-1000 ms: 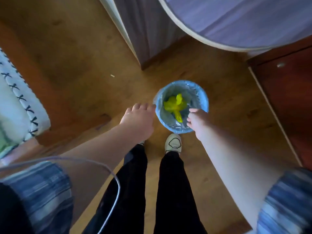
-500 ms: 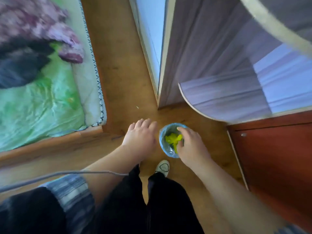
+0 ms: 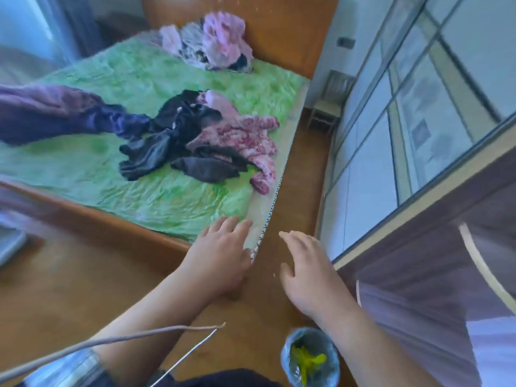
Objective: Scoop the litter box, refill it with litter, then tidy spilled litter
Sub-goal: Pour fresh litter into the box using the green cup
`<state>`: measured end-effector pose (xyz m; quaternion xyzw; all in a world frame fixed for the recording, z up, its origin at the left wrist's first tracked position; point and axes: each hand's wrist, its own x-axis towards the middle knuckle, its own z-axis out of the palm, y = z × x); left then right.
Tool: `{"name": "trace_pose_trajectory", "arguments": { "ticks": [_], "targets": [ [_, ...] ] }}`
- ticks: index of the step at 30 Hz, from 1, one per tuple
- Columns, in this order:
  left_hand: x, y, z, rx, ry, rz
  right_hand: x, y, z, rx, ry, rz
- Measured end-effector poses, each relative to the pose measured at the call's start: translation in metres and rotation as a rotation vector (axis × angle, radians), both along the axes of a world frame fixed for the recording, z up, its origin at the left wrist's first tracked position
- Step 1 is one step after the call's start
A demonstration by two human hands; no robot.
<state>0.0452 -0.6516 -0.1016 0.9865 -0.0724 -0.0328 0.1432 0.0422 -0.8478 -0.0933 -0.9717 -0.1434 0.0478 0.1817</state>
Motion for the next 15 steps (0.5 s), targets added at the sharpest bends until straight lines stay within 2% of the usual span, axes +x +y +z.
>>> {"name": "trace_pose_trajectory", "arguments": {
  "ticks": [2,15],
  "targets": [
    [-0.014,0.055,0.009,-0.018,-0.010,0.112,0.005,0.054,0.008,-0.004,-0.035,0.088],
    [-0.167,0.452,0.027,0.062,0.092,0.722,-0.027,0.459,0.027,0.012,0.054,0.537]
  ]
}}
